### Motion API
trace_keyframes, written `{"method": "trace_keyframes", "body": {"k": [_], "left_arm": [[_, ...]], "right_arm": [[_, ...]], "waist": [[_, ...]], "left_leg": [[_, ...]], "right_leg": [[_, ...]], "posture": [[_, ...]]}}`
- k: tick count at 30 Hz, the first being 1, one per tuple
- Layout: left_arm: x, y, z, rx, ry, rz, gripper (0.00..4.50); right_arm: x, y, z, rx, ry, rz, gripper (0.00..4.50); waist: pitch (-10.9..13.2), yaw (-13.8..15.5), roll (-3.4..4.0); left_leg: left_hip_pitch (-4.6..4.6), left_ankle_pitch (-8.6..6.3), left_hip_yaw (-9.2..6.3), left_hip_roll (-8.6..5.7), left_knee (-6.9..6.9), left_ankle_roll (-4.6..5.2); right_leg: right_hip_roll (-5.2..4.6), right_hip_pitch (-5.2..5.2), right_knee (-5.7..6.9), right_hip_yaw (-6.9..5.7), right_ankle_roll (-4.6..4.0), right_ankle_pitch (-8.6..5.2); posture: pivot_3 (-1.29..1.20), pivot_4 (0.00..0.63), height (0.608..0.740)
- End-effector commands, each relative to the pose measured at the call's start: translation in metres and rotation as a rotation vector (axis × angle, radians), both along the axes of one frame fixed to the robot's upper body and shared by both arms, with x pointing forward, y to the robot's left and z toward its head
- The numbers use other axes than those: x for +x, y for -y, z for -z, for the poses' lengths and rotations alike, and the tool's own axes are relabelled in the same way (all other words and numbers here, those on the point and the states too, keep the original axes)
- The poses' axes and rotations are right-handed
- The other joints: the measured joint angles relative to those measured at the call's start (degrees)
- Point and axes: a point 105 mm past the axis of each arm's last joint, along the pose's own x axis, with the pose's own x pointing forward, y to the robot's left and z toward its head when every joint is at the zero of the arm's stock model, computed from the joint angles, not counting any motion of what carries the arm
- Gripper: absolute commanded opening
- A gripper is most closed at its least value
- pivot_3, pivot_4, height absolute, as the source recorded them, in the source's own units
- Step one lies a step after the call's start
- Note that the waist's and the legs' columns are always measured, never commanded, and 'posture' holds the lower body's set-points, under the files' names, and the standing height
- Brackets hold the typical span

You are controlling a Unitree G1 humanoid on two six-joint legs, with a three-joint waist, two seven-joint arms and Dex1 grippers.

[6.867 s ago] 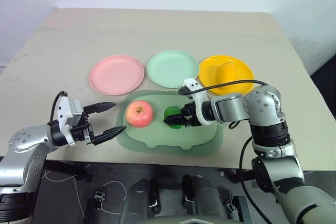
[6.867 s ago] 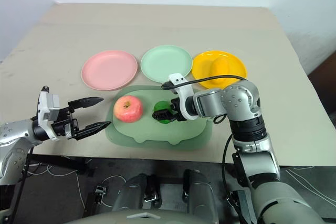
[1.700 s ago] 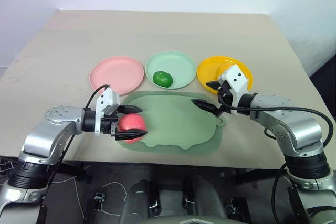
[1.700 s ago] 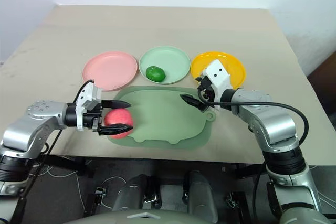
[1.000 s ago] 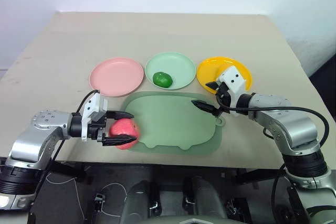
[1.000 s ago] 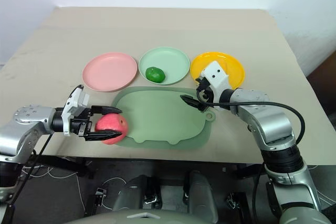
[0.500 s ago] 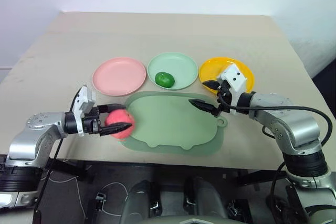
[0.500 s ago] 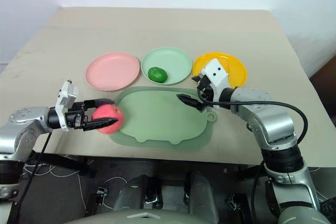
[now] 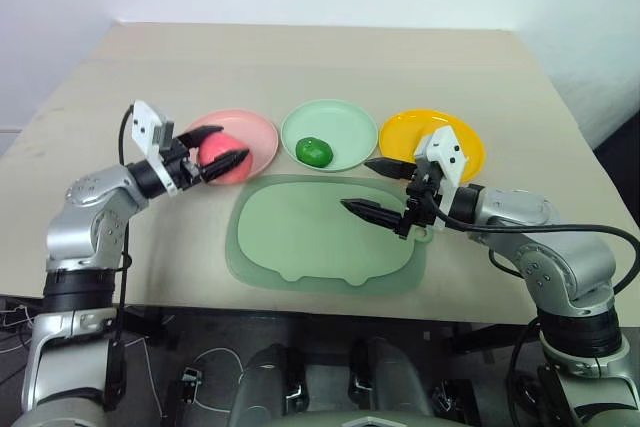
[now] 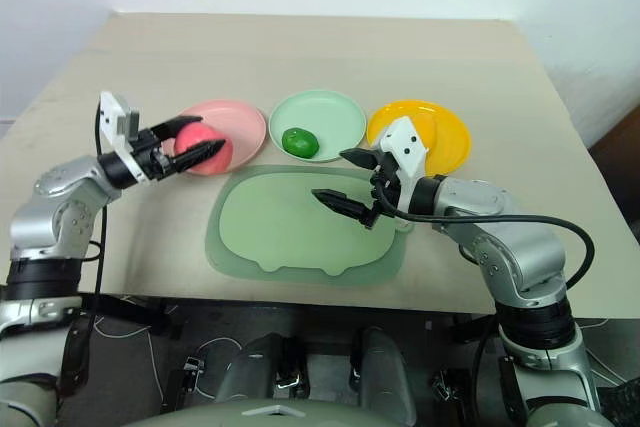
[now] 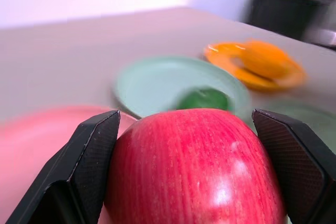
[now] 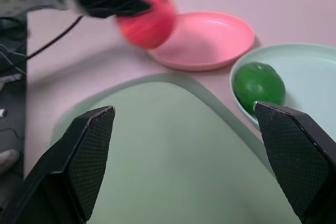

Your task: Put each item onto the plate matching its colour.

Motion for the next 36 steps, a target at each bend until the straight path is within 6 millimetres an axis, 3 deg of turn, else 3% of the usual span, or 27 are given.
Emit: {"method": "trace_keyframes", "body": {"k": [1,7,13,20,21,22,36], "left_arm": [[0.016,-0.009,-0.018,0.009,0.036,-0.121,3.80],[0.043,-0.026,-0.002,0.081,-0.073,-0.305,3.80],[0.058,-0.008,0.027,0.117,-0.115,-0.291,3.80],[0.070,-0.004,0.038,0.104,-0.121,-0.316,3.80],[0.070,-0.003,0.038,0.099,-0.125,-0.308,4.14],[0.070,-0.002,0.038,0.099,-0.124,-0.298,4.50],[0.054,-0.016,-0.008,0.078,0.066,-0.323,4.50]], "right_arm": [[-0.009,-0.006,-0.006,0.010,0.038,-0.046,4.50],[-0.007,-0.006,-0.002,-0.012,0.036,-0.040,4.50],[-0.003,-0.006,-0.002,-0.024,0.043,-0.023,4.50],[0.000,-0.005,0.000,-0.038,0.049,-0.010,4.50],[0.000,-0.005,0.001,-0.040,0.050,-0.008,4.50],[0.000,-0.005,0.001,-0.042,0.051,-0.007,4.50],[0.002,-0.002,0.008,-0.048,0.052,0.002,4.50]], "waist": [[0.00,0.00,0.00],[0.00,-0.06,-0.01],[0.01,0.21,-0.08],[-0.02,-0.05,-0.13],[-0.02,-0.11,-0.13],[-0.02,-0.11,-0.13],[-0.01,-0.06,-0.15]], "left_leg": [[0.00,0.00,0.00,0.01,0.00,0.00],[0.01,0.01,0.00,0.01,0.00,0.02],[0.00,0.00,0.00,0.00,0.01,0.01],[0.01,-0.02,-0.04,-0.01,0.05,0.04],[0.02,-0.02,-0.04,0.00,0.04,0.05],[0.02,-0.01,-0.04,0.00,0.04,0.06],[0.00,0.04,-0.04,0.01,0.05,0.14]], "right_leg": [[0.02,0.00,0.01,0.00,0.00,0.00],[0.04,0.00,0.03,-0.02,0.01,0.00],[0.01,0.01,0.01,-0.03,0.01,0.00],[-0.02,0.06,-0.02,-0.06,0.00,0.00],[-0.01,0.05,-0.01,-0.06,0.01,0.00],[0.00,0.04,0.01,-0.06,0.01,0.00],[0.00,0.02,0.03,-0.06,0.02,0.00]], "posture": [[0.00,0.150,0.696],[0.00,0.150,0.696],[0.00,0.150,0.696],[0.00,0.150,0.696],[0.00,0.150,0.696],[0.00,0.150,0.696],[0.00,0.150,0.696]]}}
